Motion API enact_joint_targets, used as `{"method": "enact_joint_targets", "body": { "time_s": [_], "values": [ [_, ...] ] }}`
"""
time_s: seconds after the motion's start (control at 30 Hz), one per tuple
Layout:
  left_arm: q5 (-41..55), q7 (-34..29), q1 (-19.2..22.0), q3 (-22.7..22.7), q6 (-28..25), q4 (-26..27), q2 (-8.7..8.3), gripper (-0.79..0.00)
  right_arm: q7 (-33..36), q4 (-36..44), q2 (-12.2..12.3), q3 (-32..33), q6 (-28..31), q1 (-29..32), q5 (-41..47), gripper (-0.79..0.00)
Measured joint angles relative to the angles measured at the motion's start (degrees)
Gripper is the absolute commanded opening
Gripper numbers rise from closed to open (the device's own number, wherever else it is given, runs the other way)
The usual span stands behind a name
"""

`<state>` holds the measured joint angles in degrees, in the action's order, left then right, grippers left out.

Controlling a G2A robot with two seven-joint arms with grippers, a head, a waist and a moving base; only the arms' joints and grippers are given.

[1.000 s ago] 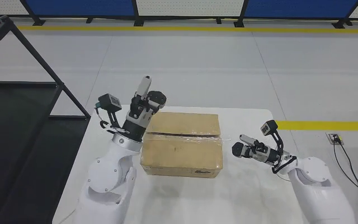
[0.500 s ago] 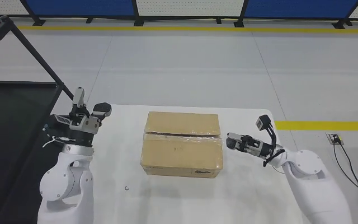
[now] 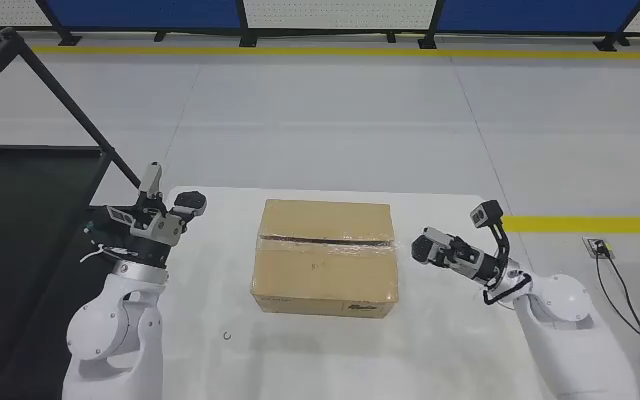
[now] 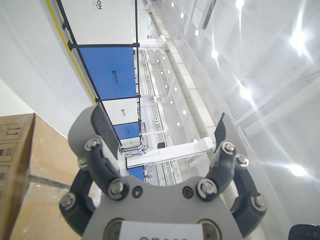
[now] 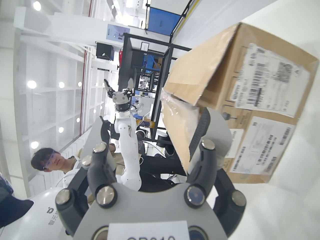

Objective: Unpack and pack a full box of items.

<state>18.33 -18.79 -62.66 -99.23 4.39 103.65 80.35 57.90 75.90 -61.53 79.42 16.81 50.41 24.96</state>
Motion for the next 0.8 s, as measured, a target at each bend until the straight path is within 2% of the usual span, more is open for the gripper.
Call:
{"method": "enact_joint_targets", "body": {
  "time_s": [0.03,0.07,0.2,0.3,0.4,0.53,0.8],
  "values": [
    [0.45,-0.27,-0.1,-0.36,-0.05,-0.05,-0.1,0.0,-0.27,1.47,-0.02,-0.24,0.05,0.19,-0.05,-0.717],
    [1.03,-0.5,-0.18,-0.64,-0.01,-0.12,-0.17,0.0,-0.23,2.53,-0.06,-0.57,-0.11,0.22,0.01,-0.785],
    [3.97,-1.14,-0.54,-2.03,0.97,-0.41,-0.45,0.0,-0.06,5.24,-0.2,-2.98,-3.51,-1.34,-3.04,-0.785],
    [4.43,-1.34,-1.22,-2.59,0.72,-0.35,-0.68,0.0,-3.42,5.37,-0.44,-5.13,-7.26,-3.64,-7.76,-0.785],
    [4.74,-1.37,-1.95,-2.77,0.43,-0.11,-0.86,0.0,-5.47,5.56,-0.62,-5.13,-6.2,-4.15,-6.97,-0.785],
    [5.33,-1.0,-2.34,-2.94,0.29,-0.03,-1.09,0.0,-2.31,5.64,-0.33,-4.09,-5.18,-3.49,-4.4,-0.785],
    [5.23,-0.91,-1.79,-2.03,0.61,-0.45,-1.54,0.0,-2.32,3.11,-0.66,-8.73,-13.29,-6.64,-10.71,-0.785]
  ]
}}
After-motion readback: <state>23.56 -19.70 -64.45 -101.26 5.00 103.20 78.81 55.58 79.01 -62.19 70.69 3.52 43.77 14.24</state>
